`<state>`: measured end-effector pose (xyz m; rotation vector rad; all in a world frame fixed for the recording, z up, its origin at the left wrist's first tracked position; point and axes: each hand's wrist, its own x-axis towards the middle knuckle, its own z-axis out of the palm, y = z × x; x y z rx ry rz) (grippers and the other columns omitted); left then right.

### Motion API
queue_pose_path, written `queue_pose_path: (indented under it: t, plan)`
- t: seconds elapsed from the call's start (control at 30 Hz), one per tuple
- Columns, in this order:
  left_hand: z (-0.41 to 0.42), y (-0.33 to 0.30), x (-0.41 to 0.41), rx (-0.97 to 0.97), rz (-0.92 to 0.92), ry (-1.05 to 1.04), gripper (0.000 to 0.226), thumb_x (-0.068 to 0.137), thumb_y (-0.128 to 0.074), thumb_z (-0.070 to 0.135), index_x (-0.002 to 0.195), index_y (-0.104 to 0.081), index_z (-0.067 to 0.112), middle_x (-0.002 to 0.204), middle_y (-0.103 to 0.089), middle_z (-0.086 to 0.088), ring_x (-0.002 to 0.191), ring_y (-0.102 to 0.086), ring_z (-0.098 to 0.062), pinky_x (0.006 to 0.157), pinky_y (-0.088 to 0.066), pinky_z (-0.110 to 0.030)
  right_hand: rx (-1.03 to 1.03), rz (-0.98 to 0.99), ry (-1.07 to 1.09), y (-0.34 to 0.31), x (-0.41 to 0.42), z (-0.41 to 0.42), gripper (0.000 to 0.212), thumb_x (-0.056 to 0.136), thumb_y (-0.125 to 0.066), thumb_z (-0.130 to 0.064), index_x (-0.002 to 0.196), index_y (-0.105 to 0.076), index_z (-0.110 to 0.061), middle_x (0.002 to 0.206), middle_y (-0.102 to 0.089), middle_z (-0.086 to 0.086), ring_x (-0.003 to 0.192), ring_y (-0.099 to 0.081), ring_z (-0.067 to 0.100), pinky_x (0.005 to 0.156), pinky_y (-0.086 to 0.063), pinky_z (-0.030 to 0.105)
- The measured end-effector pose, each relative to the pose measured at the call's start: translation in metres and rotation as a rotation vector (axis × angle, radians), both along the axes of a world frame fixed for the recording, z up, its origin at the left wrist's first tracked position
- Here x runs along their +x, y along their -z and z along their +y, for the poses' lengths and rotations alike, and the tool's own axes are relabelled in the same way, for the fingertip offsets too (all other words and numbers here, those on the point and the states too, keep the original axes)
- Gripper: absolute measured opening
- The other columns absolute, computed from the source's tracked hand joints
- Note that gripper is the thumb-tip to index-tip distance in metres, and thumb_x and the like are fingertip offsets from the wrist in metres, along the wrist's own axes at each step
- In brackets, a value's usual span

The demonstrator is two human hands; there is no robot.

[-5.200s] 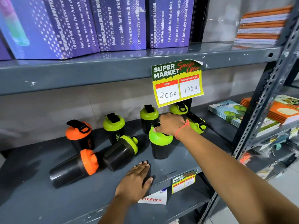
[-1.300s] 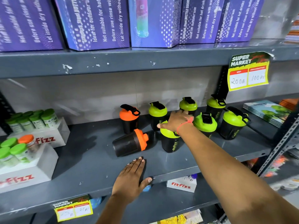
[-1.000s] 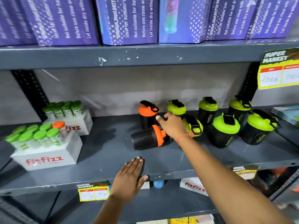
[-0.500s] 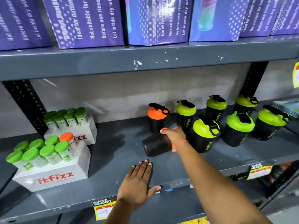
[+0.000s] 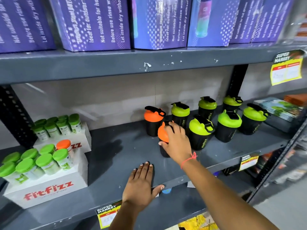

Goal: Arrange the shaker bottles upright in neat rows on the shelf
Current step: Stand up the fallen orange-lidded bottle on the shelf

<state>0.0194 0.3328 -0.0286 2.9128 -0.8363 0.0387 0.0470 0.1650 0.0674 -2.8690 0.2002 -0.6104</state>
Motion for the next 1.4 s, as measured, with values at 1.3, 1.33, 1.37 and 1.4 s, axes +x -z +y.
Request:
queue_pose_path:
  t: [1.3,1.33,1.37,1.4]
  plan:
    - [0.001,0.006,0.003,-0.010,-0.015,-0.003,0.083,0.081,-0.009,0.072,0.144,0.001,0.018,0.158,-0.005,-0.002,0.144,-0.002,-0.019,0.117,-0.001,-0.036,-0.183,0.656,-0.041,-0.095,0.025,-0.006,0.053,0.071,-0.065,-0.054,0.103,-0.060,-0.012,0.098,-0.065,0.004,0.096,-0.060,0.029,0.075,-0.045,0.036]
    - [0.002,0.006,0.003,-0.009,-0.009,-0.003,0.085,0.080,-0.007,0.073,0.144,0.002,0.019,0.158,-0.004,-0.002,0.144,-0.002,-0.019,0.117,0.000,-0.036,-0.191,0.616,-0.004,-0.091,0.025,-0.004,0.056,0.070,-0.063,-0.059,0.102,-0.059,-0.013,0.095,-0.064,0.002,0.097,-0.060,0.029,0.078,-0.043,0.037]
    - [0.001,0.007,0.003,-0.012,-0.005,-0.008,0.086,0.078,-0.005,0.074,0.144,0.002,0.019,0.158,-0.004,-0.001,0.144,-0.002,-0.019,0.117,-0.001,-0.036,-0.181,0.597,0.014,-0.088,0.026,-0.004,0.064,0.069,-0.062,-0.060,0.112,-0.055,-0.013,0.101,-0.063,0.003,0.102,-0.058,0.030,0.082,-0.043,0.038]
    - [0.001,0.007,0.003,-0.010,-0.003,-0.014,0.086,0.077,-0.004,0.074,0.144,0.002,0.019,0.158,-0.004,-0.001,0.144,-0.002,-0.019,0.117,-0.001,-0.036,-0.161,0.605,0.017,-0.087,0.026,-0.003,0.076,0.069,-0.064,-0.058,0.126,-0.046,-0.012,0.111,-0.062,0.006,0.106,-0.057,0.030,0.086,-0.043,0.039]
